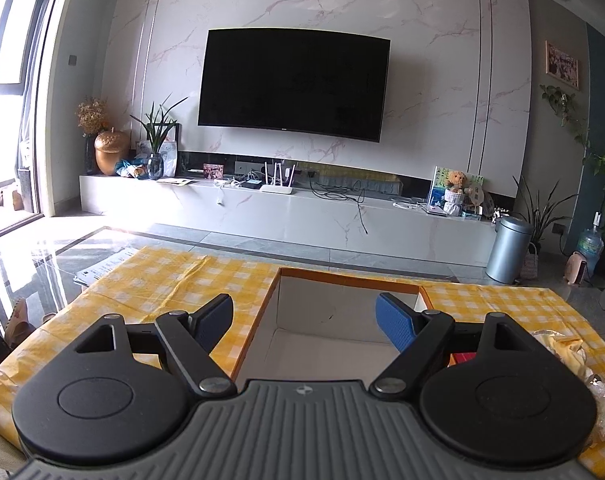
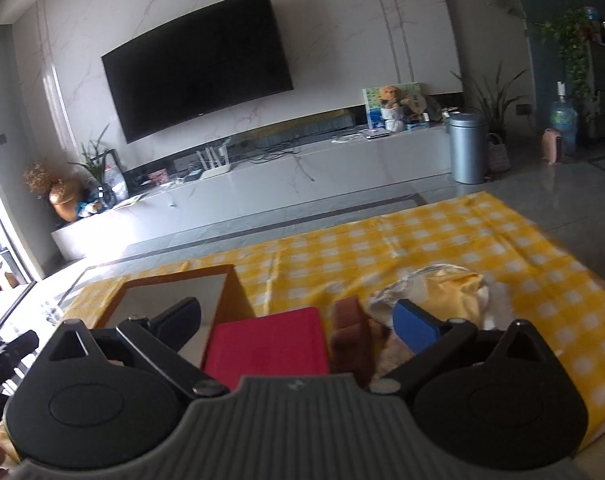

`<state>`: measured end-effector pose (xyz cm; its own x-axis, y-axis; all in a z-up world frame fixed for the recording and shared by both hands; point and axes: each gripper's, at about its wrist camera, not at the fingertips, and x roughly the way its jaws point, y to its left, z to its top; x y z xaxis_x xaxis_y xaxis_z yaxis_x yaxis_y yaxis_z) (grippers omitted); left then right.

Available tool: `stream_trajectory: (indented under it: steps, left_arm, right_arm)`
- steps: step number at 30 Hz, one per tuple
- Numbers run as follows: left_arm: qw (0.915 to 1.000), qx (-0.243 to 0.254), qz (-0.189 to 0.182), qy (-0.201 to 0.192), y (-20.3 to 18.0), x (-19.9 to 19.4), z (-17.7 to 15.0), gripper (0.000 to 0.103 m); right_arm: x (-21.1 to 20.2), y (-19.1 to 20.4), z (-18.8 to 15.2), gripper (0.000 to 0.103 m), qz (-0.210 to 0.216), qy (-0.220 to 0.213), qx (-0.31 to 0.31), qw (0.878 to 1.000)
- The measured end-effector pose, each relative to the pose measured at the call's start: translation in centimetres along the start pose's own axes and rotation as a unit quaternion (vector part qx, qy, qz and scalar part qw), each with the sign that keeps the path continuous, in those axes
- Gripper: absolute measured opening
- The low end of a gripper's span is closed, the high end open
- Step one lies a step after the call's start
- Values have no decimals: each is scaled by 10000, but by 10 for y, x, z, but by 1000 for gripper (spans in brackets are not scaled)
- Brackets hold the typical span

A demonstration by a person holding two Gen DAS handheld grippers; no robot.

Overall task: Organize soft objects
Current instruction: 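Move both tools back toward the pile of soft items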

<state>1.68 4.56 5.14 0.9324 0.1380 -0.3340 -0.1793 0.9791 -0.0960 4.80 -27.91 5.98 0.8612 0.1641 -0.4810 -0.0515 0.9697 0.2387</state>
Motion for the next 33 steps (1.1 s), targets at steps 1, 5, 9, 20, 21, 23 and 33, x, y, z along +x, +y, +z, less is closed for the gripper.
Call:
stream_trajectory:
  steps: [1, 5, 9, 20, 21, 23, 33]
  left_arm:
    - [10000, 14, -47, -23, -2, -2, 1, 95]
    - [9995, 97, -285, -3, -16, -11, 7, 95]
    - [9980, 360, -517, 71, -45, -17, 10, 94]
    - [9848, 1216, -1099, 568, -126, -1, -4, 94]
    - [9847, 1217, -1087, 609, -129, 3, -6, 94]
    - [9837, 1219, -1127, 688, -136, 7, -11, 94]
    - [9810, 1276, -1070, 999, -149, 14, -24, 94]
  right_arm:
    - [-2, -12, -1, 100, -238, 20, 75, 9997]
    - [-6, -55, -10, 100, -1429, 72, 313, 9892]
    - [-3, -71, -18, 100, -1832, 274, 199, 9825]
    - [49, -85, -46, 100, -1560, 1353, 534, 9770]
    - [52, -89, -48, 99, -1556, 1434, 651, 9752]
    - [56, -96, -50, 97, -1485, 1527, 838, 9735]
    - [101, -84, -62, 82, -1435, 2182, 534, 9638]
